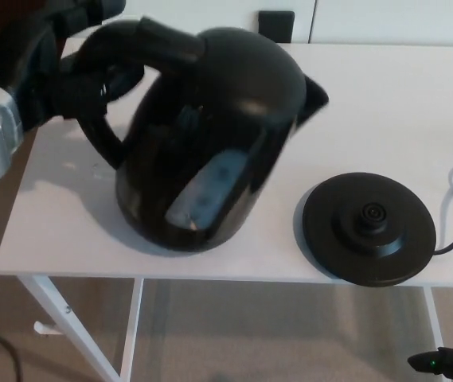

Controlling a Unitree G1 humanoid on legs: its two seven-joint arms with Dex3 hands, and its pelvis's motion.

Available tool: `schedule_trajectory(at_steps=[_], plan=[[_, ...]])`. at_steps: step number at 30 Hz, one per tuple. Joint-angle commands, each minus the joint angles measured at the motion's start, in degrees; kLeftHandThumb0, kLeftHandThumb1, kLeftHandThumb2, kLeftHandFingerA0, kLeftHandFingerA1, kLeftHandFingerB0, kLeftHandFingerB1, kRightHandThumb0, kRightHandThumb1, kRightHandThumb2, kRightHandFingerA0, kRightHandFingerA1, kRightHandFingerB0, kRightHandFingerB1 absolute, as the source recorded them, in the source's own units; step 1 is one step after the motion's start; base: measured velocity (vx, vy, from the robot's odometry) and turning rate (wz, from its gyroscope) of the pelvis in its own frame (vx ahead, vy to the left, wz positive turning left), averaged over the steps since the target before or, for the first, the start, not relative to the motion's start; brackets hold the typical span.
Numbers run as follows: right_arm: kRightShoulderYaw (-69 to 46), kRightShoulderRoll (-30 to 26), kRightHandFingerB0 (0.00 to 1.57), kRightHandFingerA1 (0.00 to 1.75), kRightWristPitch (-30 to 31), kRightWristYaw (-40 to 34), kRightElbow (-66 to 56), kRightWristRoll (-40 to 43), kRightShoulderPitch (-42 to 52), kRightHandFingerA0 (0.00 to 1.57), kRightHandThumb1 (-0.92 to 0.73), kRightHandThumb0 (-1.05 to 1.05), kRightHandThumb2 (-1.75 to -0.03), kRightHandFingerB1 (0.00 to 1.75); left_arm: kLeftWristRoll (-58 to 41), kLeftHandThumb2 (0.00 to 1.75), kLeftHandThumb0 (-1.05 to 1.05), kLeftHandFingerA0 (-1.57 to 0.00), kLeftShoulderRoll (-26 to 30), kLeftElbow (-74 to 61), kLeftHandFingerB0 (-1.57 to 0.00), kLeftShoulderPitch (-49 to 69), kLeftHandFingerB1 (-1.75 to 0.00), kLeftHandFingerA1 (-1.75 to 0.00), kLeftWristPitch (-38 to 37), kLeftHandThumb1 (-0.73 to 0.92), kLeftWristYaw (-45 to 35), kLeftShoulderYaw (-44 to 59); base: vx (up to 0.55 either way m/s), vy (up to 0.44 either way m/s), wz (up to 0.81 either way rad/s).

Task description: The robot walk towards a table in front and uses its left hand to pick up the pot from the base and places it on the table

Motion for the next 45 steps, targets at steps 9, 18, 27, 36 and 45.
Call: schedule_trajectory(at_steps=[9,18,27,36,45], plan=[[-0.5,-0.8,0.46,0.59,0.8,0.2,-0.3,0.4,-0.4,0.60,-0.54,-0.39,-0.78,0.51,0.5,0.66,-0.51,0.00,8.2,2.8,0.00,1.0,-0.01,0.00,-5.0,0.39,-17.0,-8.5,0.00,0.000,0.00],[-0.3,-0.9,0.46,0.61,0.6,0.1,-0.9,0.1,0.2,0.62,-0.54,-0.41,-0.79,0.52,1.4,0.61,-0.45,0.00,8.4,3.4,0.00,1.4,0.00,-0.02,-4.9,0.28,-17.9,-8.9,0.00,0.000,0.00],[-0.4,-0.9,0.50,0.49,1.6,0.5,-1.5,0.3,0.1,0.63,-0.65,-0.32,-0.59,0.40,2.8,0.65,-0.52,0.00,10.3,4.2,0.00,0.3,0.00,0.00,-5.1,0.36,-21.6,-10.7,0.00,0.000,0.00],[-0.7,-1.0,0.50,0.47,1.3,1.2,-1.2,0.9,-0.3,0.59,-0.64,-0.31,-0.58,0.41,-3.9,0.85,-0.91,0.00,13.3,2.0,0.00,-1.4,0.00,0.00,-4.8,0.47,-28.1,-3.7,0.00,0.000,0.00],[-0.1,-1.3,0.50,0.49,2.0,1.4,-1.0,0.3,0.5,0.63,-0.63,-0.30,-0.58,0.41,-9.6,0.58,-0.95,0.00,17.6,8.9,0.00,-2.7,0.00,0.00,-3.7,0.55,-28.4,13.8,0.00,0.000,0.00]])
